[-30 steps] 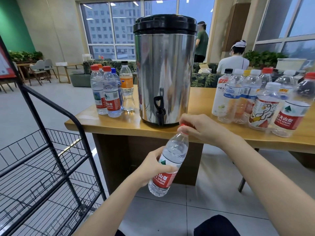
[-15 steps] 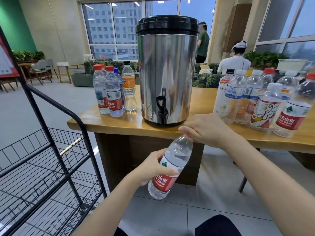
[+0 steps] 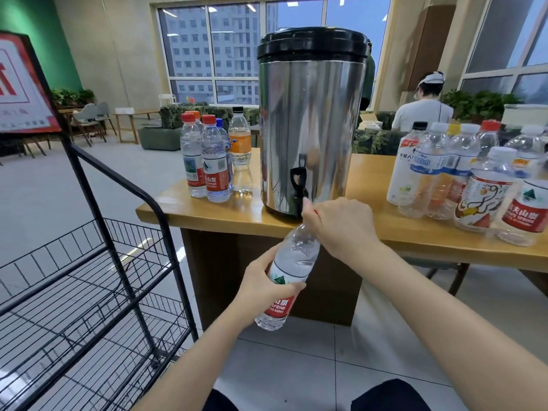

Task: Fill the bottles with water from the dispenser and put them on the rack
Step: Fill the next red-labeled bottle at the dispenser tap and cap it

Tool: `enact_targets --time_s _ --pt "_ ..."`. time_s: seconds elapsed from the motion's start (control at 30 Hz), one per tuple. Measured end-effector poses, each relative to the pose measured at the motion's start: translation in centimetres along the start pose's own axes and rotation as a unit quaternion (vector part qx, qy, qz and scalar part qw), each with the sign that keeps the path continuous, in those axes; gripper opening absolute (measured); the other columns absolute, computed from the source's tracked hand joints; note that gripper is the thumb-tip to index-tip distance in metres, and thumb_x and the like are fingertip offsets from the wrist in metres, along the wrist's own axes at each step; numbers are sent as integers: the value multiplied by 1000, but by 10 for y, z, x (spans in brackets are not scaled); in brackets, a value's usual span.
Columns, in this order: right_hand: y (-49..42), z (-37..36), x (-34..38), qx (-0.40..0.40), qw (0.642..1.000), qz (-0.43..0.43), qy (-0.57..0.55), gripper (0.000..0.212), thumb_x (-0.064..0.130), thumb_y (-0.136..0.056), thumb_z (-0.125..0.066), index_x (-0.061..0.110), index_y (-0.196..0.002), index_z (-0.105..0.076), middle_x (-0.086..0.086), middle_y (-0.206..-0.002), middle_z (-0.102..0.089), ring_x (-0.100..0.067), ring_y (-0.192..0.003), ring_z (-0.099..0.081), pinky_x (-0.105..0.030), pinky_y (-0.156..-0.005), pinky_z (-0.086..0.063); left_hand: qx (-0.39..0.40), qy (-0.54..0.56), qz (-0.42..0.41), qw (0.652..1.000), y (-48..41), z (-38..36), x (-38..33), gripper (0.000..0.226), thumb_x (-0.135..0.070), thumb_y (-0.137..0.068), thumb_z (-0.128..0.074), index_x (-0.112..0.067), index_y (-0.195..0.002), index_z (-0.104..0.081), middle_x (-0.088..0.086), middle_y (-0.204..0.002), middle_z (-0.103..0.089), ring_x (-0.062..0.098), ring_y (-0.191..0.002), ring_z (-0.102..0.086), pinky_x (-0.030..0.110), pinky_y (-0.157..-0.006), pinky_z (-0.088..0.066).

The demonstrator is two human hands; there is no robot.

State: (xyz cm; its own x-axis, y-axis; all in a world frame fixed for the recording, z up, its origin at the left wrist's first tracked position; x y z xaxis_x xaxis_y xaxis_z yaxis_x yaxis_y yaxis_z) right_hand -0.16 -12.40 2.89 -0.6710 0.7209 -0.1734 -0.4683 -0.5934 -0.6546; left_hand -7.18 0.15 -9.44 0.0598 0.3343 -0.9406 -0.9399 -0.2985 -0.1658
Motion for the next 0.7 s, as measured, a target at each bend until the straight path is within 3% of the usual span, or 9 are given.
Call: enact_targets --time_s 0.07,0.13,0.2,0.3,0.4,0.47,0.53,0.6,0.7 --pt "-3 -1 14 4 991 -39 -128 58 60 -96 -15 21 -79 -54 7 -57 -49 -8 -46 -46 -21 -43 -28 -51 37 -8 998 0 13 -4 72 -22 -68 -88 -45 -125 -49 -20 -113 -64 2 -105 -61 24 -87 -51" --pt "-7 -10 30 47 947 -72 -309 56 68 -90 -19 22 -97 -50 7 -72 -58 -4 -59 -54 -20 -49 -35 -102 102 -3 990 -4 35 -11 66 -24 -64 -87 -46 -116 -53 -22 -106 -65 -2 -99 -62 17 -78 -49" --pt "-9 -24 47 105 886 -98 -440 48 62 -94 -30 23 -116 -46 2 -101 -66 -3 -82 -61 -22 -64 -50 -151 158 1 976 -14 61 -19 69 -31 -59 -84 -38 -122 -56 -12 -113 -67 7 -105 -62 29 -85 -51" --pt "-16 -47 73 171 844 -85 -502 54 34 -99 -52 26 -145 -26 2 -141 -47 -8 -121 -50 -18 -91 -41 -201 181 -3 963 -38 100 -32 72 -27 -64 -85 -26 -129 -55 -3 -119 -66 17 -109 -63 44 -96 -51" --pt "-44 -73 100 175 826 -70 -531 81 23 -90 -67 31 -150 -13 14 -139 -43 -3 -126 -44 -14 -96 -38 -220 169 -34 960 -71 128 -41 67 -21 -68 -87 -23 -128 -57 -2 -119 -68 19 -111 -64 48 -96 -53" --pt "-66 -89 115 125 783 -104 -601 59 33 -92 -65 34 -142 -33 8 -137 -53 -9 -121 -53 -29 -100 -48 -231 145 -47 961 -94 137 -41 66 -19 -71 -86 -25 -130 -57 -4 -121 -67 18 -115 -62 47 -98 -52" --pt "-92 -106 114 65 761 -194 -616 29 48 -97 -50 39 -125 -53 4 -124 -65 -13 -111 -62 -34 -88 -56 -237 117 -55 963 -116 143 -36 65 -19 -72 -85 -27 -130 -56 -8 -121 -66 15 -117 -60 44 -99 -51" --pt "-107 -126 120 48 732 -199 -650 37 57 -97 -41 39 -127 -54 5 -123 -66 -12 -109 -64 -29 -81 -57 -217 84 -58 971 -137 150 -26 69 -24 -73 -85 -29 -134 -53 -10 -123 -66 11 -116 -60 43 -100 -51" --pt "-126 -155 124 37 819 -226 -526 47 57 -97 -41 38 -140 -41 3 -135 -57 -15 -115 -61 -30 -87 -56 -190 61 -44 979 -161 161 -8 77 -32 -84 -76 -32 -150 -35 -8 -135 -57 12 -120 -56 39 -102 -49"
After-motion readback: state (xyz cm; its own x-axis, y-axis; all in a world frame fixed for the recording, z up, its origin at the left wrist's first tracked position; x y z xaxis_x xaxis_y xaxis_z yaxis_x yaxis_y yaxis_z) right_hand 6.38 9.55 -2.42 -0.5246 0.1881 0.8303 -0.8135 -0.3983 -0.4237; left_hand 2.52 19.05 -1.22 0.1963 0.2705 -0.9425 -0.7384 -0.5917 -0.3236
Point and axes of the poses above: each hand's wrist, its own y-axis away from the middle knuckle, its own z-axis out of the back of the hand, x = y × z, the point moved 4 cm from there along -y, towards the middle knuckle
